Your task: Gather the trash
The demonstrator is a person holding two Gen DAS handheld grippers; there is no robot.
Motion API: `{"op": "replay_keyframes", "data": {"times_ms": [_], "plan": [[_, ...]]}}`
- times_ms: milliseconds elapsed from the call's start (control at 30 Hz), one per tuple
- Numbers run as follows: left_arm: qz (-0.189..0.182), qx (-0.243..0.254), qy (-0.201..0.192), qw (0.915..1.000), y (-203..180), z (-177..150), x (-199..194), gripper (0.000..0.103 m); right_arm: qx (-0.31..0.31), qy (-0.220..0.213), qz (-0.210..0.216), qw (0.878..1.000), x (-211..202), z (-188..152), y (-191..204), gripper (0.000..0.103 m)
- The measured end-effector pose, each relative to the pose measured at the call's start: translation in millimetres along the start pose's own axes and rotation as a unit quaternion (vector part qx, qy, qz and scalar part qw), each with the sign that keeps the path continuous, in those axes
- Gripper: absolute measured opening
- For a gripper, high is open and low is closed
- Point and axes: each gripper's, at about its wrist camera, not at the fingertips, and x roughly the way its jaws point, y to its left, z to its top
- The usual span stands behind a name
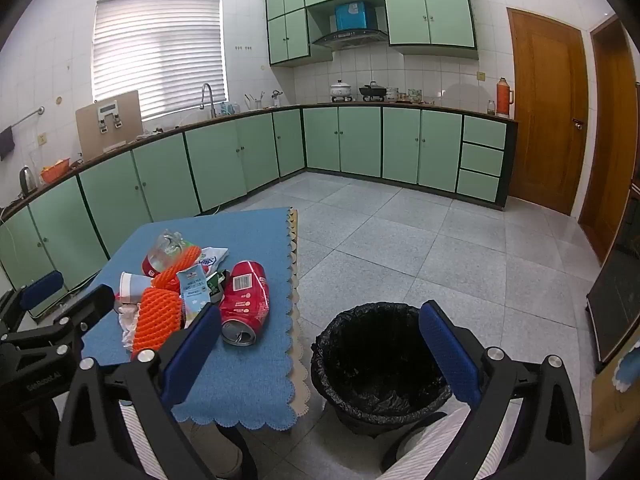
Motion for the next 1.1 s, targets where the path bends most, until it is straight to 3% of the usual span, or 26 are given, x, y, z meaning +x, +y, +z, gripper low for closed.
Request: {"op": "replay_keyframes", "data": {"times_ms": [1100], "plan": [[0.001,-0.002,-0.009,1.0,0.7,3.0,-6.1,0.098,0.006,-0.01,0.003,1.0,-4.1,1.7,-2.3,0.097]]}}
